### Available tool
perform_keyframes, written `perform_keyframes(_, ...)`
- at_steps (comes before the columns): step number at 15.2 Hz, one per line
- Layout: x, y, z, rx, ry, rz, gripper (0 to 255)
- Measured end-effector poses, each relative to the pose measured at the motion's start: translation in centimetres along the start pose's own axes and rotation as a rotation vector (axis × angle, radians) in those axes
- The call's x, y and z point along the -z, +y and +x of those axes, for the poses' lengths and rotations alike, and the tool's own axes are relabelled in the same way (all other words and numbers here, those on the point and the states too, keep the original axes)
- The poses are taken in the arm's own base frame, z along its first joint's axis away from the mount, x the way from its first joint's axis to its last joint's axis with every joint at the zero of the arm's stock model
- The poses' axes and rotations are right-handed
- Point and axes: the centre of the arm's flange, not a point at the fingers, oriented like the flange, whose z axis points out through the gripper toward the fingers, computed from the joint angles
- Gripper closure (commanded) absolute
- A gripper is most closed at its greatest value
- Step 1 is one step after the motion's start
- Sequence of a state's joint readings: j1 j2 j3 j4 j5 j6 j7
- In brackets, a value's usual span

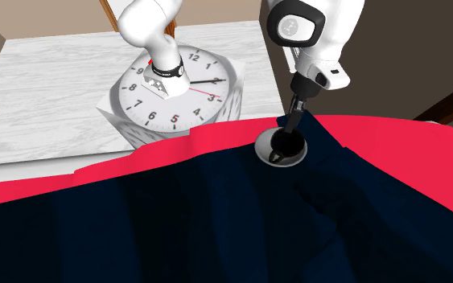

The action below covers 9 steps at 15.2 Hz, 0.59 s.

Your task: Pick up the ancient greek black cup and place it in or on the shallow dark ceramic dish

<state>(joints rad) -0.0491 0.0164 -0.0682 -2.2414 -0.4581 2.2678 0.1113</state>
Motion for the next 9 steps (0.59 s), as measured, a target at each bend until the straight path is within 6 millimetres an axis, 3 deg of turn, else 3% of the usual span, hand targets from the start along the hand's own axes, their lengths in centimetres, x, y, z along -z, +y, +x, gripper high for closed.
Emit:
perform_keyframes(4, 0.0, 0.0, 0.0, 0.0, 0.0, 0.0, 0)
perform_keyframes(9, 4.2, -0.1, 0.1, 0.0, 0.001, 0.0, 0)
